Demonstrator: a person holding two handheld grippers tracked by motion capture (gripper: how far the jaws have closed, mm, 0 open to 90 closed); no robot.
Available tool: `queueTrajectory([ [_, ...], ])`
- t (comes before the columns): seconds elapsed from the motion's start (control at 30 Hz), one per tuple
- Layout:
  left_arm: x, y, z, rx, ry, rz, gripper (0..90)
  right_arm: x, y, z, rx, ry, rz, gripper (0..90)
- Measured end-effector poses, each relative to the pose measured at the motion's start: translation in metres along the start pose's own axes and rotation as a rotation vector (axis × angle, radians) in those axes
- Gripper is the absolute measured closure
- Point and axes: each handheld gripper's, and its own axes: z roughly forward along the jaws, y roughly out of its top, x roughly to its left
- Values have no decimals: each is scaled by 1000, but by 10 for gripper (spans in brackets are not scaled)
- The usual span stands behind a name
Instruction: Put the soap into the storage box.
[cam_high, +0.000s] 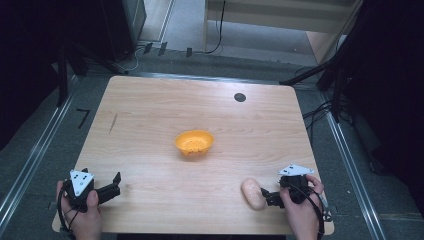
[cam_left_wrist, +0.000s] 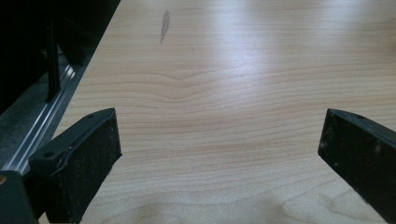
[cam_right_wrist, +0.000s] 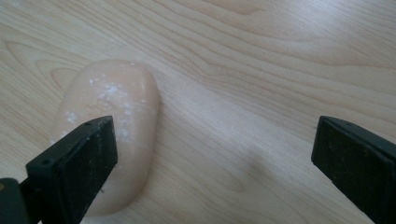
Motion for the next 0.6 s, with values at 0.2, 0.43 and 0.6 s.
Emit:
queueTrajectory([
  [0.2,1,0,0,-4,3,-7,0,10,5,1,1,7,-17,9],
  [0.43,0,0,0,-3,5,-4,0,16,8,2,2,22,-19,3],
  [0.6,0,0,0,-3,5,-4,0,28,9,6,8,39,-31,0],
])
